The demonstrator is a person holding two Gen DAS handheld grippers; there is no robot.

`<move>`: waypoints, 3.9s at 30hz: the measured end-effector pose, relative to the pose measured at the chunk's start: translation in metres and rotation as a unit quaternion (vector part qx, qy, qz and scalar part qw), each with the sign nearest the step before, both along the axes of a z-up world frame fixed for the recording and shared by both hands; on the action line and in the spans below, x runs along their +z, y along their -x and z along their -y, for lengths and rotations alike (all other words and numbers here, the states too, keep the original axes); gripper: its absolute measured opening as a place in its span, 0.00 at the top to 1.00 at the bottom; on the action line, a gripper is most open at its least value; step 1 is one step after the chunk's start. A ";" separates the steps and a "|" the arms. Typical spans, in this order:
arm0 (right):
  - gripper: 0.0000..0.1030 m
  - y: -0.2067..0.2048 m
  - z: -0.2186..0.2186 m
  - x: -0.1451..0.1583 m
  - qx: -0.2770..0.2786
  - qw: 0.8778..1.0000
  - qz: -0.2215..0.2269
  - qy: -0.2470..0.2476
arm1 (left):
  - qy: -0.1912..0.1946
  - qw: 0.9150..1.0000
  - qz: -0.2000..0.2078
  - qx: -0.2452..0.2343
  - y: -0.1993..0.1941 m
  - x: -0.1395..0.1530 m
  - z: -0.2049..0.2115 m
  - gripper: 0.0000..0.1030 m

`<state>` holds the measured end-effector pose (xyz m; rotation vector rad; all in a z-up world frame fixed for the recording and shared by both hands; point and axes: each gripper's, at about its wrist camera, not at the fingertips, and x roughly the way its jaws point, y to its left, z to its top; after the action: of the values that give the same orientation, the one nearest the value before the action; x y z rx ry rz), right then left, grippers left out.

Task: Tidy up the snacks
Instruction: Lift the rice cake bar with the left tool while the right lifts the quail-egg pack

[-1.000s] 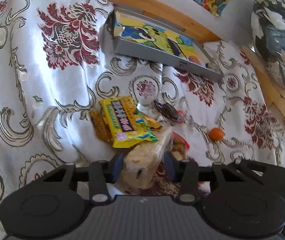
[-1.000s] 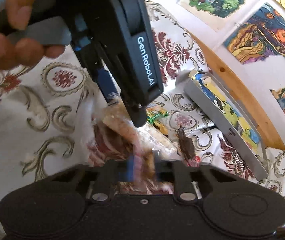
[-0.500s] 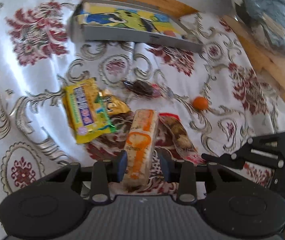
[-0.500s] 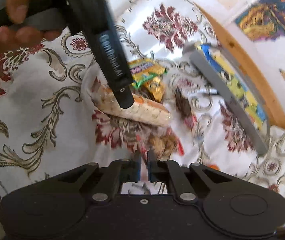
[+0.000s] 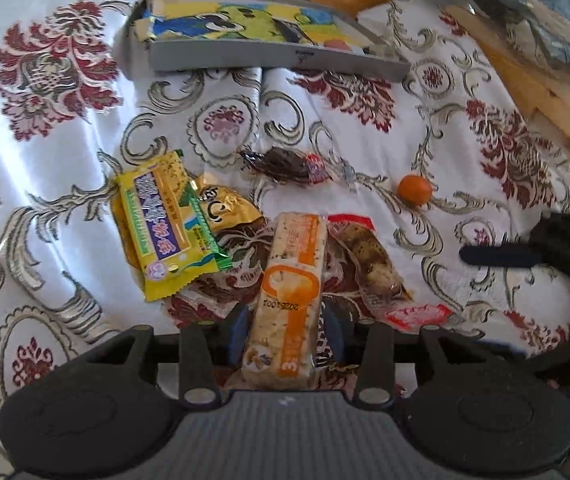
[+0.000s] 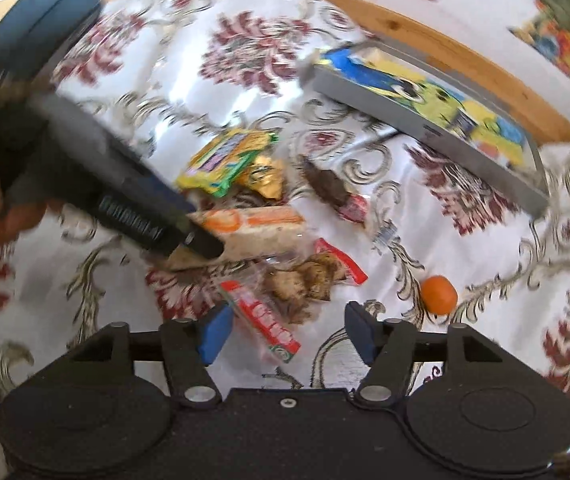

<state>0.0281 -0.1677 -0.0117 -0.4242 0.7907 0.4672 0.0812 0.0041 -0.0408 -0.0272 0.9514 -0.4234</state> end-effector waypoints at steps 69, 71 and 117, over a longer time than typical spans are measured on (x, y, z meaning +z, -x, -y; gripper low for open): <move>0.31 -0.077 0.012 -0.040 -0.160 0.978 -0.098 -0.088 | -0.057 0.998 0.020 -0.008 -0.003 -0.011 0.014 0.63; 0.30 -0.075 0.009 -0.040 -0.154 0.980 -0.092 -0.081 | -0.057 0.998 0.019 -0.004 -0.003 -0.010 0.013 0.63; 0.59 -0.047 -0.008 -0.039 -0.111 0.992 -0.050 -0.042 | -0.040 0.999 0.010 0.025 0.008 0.002 0.010 0.65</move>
<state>0.0749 -0.1600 -0.0509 -0.2323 0.9007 0.3151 0.0730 -0.0058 -0.0387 0.0263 0.9446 -0.3394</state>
